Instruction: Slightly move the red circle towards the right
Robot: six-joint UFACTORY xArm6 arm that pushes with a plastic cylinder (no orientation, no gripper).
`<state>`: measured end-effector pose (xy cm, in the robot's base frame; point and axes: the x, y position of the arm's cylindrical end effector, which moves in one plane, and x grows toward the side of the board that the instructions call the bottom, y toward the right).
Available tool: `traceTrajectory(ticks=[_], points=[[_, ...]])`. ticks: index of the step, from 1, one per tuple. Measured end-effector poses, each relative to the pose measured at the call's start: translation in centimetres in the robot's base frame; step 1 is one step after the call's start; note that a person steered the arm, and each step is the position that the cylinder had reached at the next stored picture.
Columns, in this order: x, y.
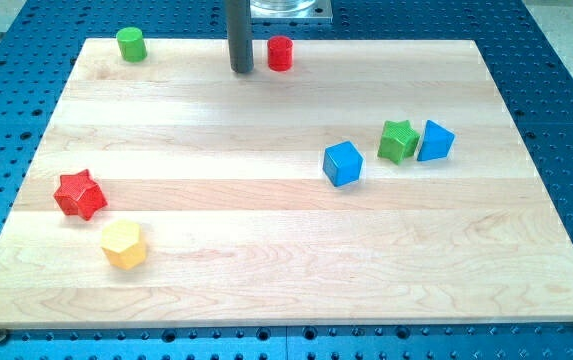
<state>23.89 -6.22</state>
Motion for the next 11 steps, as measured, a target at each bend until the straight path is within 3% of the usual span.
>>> traceTrajectory(ticks=[1,4,7,8,10,11], points=[[-1.0,5.9],[0.3,6.5],[-0.3,12.3],[4.0,16.2],[17.1,15.4],[19.0,20.3]])
